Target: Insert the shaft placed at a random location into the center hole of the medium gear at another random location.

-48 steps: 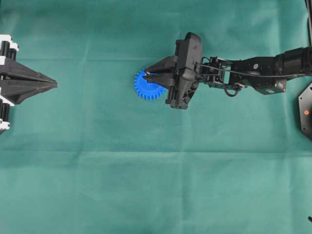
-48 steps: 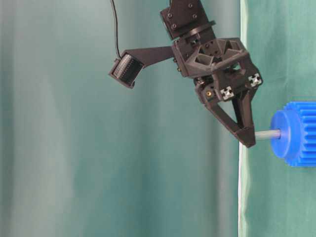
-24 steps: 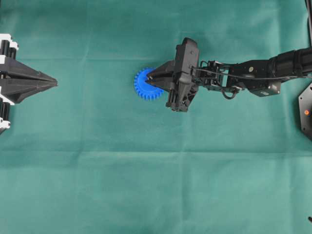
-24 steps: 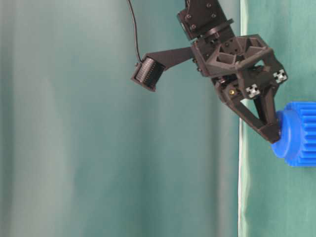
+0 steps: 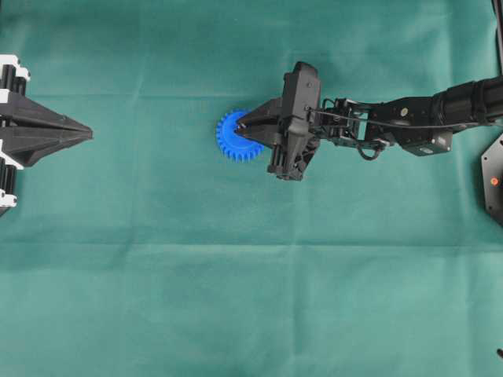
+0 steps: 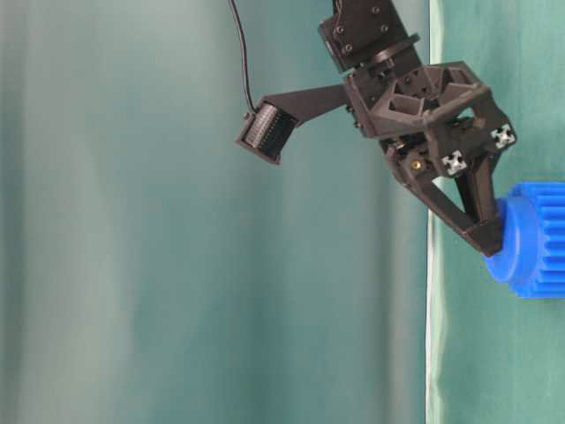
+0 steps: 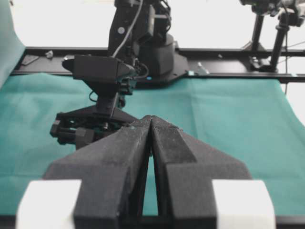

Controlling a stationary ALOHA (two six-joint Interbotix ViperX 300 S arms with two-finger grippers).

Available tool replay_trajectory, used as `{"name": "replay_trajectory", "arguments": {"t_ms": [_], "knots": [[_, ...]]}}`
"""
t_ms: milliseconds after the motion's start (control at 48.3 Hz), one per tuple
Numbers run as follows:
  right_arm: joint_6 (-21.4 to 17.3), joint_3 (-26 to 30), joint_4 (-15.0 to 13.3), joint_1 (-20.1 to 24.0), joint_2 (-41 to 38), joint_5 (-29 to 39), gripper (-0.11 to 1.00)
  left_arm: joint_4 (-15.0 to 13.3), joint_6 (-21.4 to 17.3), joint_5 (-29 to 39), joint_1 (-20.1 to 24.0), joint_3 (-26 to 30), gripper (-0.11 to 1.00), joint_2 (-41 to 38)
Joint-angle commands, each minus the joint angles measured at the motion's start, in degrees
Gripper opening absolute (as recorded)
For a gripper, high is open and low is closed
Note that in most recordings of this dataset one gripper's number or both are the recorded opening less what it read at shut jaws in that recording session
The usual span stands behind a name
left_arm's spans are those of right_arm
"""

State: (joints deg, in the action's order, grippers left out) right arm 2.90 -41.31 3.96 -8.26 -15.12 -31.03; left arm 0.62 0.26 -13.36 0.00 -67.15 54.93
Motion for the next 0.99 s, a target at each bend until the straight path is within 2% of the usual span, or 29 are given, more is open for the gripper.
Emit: {"name": "replay_trajectory", "arguments": {"t_ms": [0, 124, 166, 207, 352, 394, 580, 974], "knots": [[0.1, 1.2, 0.2, 0.1, 0.8, -0.8, 0.14, 0.1, 0.0, -0.3, 0.1, 1.2, 0.0, -0.4], [0.0, 1.4, 0.1, 0.1, 0.9, -0.8, 0.15, 0.1, 0.0, -0.3, 0.1, 1.2, 0.0, -0.4], [0.0, 1.5, 0.2, 0.1, 0.9, -0.8, 0.19, 0.1, 0.1, -0.3, 0.2, 1.2, 0.0, -0.4], [0.0, 1.6, 0.2, 0.3, 0.9, -0.7, 0.28, 0.1, 0.1, -0.3, 0.1, 1.2, 0.0, -0.4], [0.0, 2.1, 0.2, 0.6, 1.1, -0.6, 0.72, 0.1, 0.1, -0.2, 0.1, 1.2, 0.0, -0.4], [0.0, 2.1, 0.2, 0.6, 1.4, -0.5, 0.8, 0.1, 0.1, -0.2, 0.2, 1.2, 0.0, -0.4], [0.0, 1.7, 0.2, 0.6, 3.8, 0.9, 0.73, 0.1, 0.1, -0.2, 0.2, 1.2, 0.0, -0.4], [-0.2, -0.4, 0.2, 0.7, 13.5, 6.7, 0.73, 0.1, 0.2, -0.2, 0.1, 1.3, 0.0, -0.4]]}}
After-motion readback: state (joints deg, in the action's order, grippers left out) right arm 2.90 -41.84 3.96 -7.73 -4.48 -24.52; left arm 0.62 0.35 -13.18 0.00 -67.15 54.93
